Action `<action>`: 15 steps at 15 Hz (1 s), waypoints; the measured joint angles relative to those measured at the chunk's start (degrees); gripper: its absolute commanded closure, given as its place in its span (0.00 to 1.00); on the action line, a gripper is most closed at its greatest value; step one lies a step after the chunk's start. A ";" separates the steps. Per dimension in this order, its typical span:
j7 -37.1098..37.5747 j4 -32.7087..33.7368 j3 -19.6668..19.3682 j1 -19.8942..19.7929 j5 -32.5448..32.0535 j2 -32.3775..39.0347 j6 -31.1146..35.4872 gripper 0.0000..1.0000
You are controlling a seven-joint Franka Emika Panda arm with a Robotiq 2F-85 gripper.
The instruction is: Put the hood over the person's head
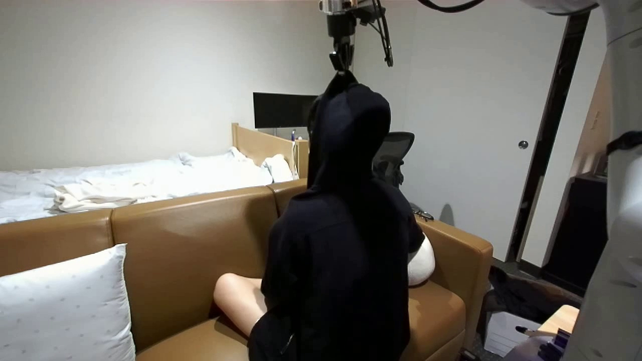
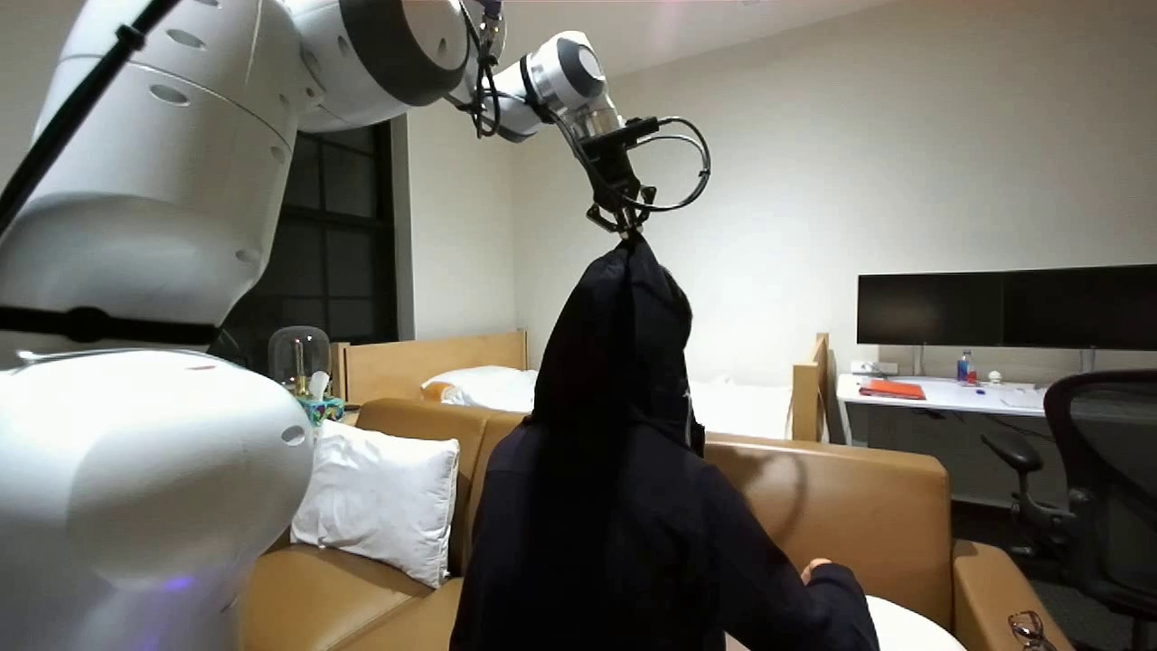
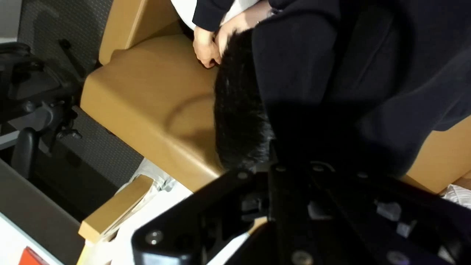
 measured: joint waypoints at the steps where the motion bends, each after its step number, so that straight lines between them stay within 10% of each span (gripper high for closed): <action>1: 0.00 0.00 -0.69 -0.54 0.11 0.14 -0.10 0.99; 15: 0.00 0.96 -3.83 -4.92 7.82 1.37 -0.52 0.99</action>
